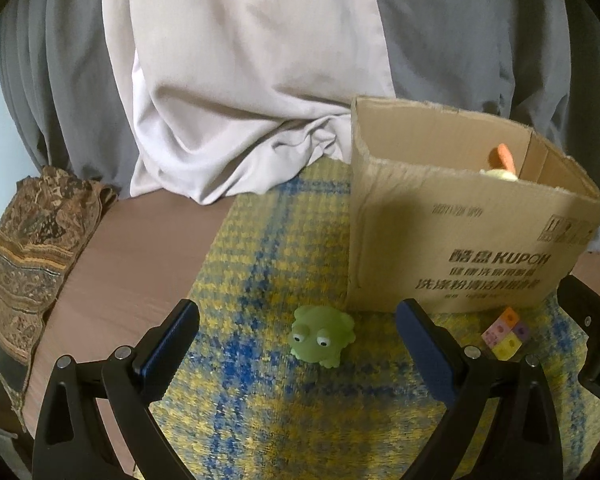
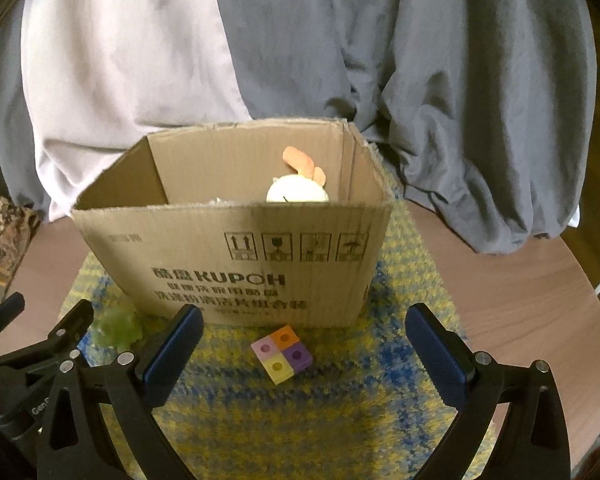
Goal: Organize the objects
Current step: 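Withdraw both tools from the box toward the green frog and cube block, then grasp the green frog with the left tool while the right tool grasps the four-colour cube block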
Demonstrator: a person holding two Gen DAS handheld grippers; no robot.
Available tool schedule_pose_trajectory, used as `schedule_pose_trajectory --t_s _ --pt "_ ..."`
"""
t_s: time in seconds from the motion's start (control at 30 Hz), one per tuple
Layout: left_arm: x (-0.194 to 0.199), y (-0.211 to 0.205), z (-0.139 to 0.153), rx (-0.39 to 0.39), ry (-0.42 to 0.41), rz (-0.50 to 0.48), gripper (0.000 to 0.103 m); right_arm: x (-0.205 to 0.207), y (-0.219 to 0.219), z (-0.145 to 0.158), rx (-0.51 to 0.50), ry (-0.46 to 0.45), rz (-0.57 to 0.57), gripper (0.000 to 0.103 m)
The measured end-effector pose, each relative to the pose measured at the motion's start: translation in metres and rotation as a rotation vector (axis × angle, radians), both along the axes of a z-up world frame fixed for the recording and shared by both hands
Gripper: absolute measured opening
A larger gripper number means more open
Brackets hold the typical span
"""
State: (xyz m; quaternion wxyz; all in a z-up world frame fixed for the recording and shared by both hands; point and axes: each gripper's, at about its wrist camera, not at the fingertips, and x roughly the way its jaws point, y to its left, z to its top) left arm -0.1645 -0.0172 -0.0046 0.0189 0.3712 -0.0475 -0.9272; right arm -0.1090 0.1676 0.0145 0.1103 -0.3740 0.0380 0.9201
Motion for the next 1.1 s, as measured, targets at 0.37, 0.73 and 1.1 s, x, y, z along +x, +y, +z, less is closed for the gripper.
schedule_pose_trajectory --t_s 0.37,0.73,1.1 --pt "-0.008 -0.002 -0.032 -0.012 -0.053 0.015 0.1 -0.011 -0.002 -0.033 -0.002 -0.078 0.009 0.102" --pt "-0.019 -0.008 -0.058 -0.003 -0.1 0.03 0.096 -0.024 -0.003 -0.059 -0.014 -0.135 0.007 0.102" --pt "-0.03 -0.009 -0.075 0.043 -0.141 0.014 0.082 -0.033 -0.003 -0.075 -0.044 -0.17 0.016 0.101"
